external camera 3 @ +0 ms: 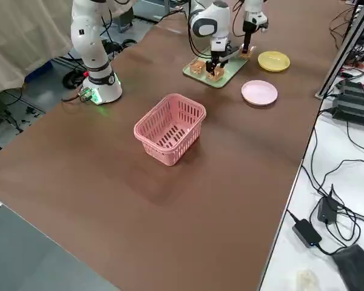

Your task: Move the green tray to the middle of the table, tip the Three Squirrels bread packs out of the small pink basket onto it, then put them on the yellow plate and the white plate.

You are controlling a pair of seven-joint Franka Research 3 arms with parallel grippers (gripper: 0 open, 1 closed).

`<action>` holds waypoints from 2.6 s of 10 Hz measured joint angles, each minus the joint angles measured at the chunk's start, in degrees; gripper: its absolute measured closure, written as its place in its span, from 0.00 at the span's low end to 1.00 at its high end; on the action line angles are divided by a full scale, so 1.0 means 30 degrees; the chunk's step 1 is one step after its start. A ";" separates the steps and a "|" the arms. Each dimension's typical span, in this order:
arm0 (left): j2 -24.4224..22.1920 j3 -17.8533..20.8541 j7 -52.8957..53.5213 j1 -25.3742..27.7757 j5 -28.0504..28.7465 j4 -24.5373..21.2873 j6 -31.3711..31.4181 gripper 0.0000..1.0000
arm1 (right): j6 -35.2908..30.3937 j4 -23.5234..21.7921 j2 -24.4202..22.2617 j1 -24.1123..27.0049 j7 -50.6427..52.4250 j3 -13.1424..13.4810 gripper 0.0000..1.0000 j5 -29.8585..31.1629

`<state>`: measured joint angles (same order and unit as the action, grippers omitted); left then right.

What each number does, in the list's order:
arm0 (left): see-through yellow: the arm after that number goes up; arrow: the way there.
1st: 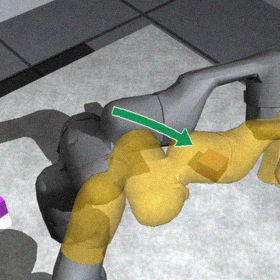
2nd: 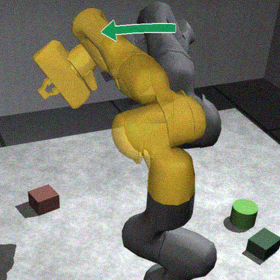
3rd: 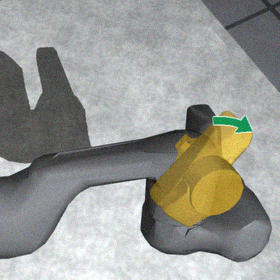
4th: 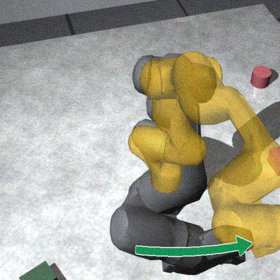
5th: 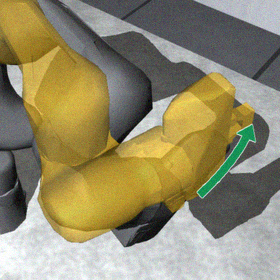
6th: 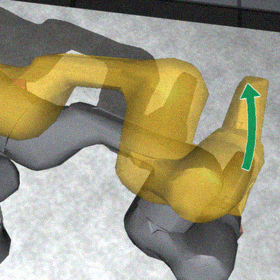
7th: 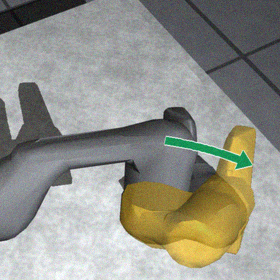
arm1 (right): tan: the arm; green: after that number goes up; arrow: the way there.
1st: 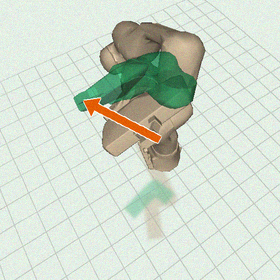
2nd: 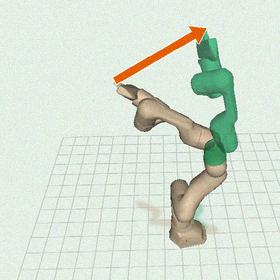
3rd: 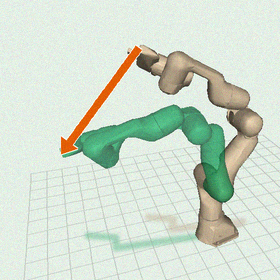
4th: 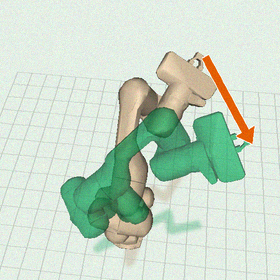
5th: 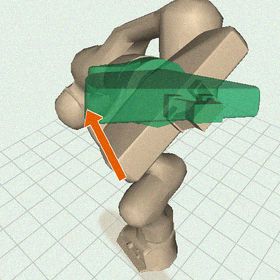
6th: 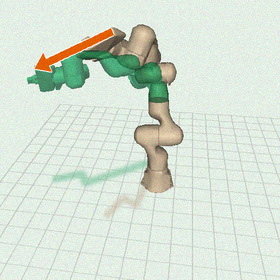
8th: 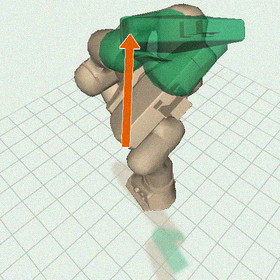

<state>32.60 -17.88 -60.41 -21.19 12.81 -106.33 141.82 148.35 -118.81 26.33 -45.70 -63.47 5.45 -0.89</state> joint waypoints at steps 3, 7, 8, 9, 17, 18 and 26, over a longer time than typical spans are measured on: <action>-0.1225 0.0077 0.2340 0.2017 0.0021 0.1827 -0.2379 0.41 | 0.0172 0.1843 -0.0015 0.1211 0.0990 0.0428 0.38 0.0034; 0.0980 0.0161 0.3819 0.3109 0.0025 0.4192 -0.2301 0.46 | -0.0593 0.4684 0.0216 0.3578 0.4241 0.0481 0.39 0.0142; 0.1956 0.0143 0.3857 0.3044 0.0027 0.5087 -0.2248 0.46 | -0.1595 0.5961 0.0660 0.3864 0.4730 0.0481 0.39 0.0272; 0.2680 0.0093 0.3862 0.2930 0.0029 0.5653 -0.1985 0.46 | -0.2384 0.7522 0.1384 0.4104 0.5032 0.0485 0.39 0.0339; 0.4246 0.0319 0.3768 0.2010 0.0109 0.6820 -0.0711 0.49 | -0.2846 1.4682 0.7680 0.5068 0.6496 0.0328 0.40 0.0385; 0.4425 0.0507 0.3768 0.1886 0.0123 0.6973 -0.0637 0.49 | -0.3163 1.4731 0.7801 0.4979 0.6587 0.0251 0.45 0.0385; 0.4948 0.1047 0.3768 0.1333 0.0134 0.7993 -0.0606 0.00 | -0.3707 1.4874 0.8249 0.4261 0.6684 0.0207 0.24 0.0386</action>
<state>47.44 -14.74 -49.11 -17.19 13.21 -82.35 140.00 137.23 -74.19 51.08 -32.92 -43.42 6.07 0.26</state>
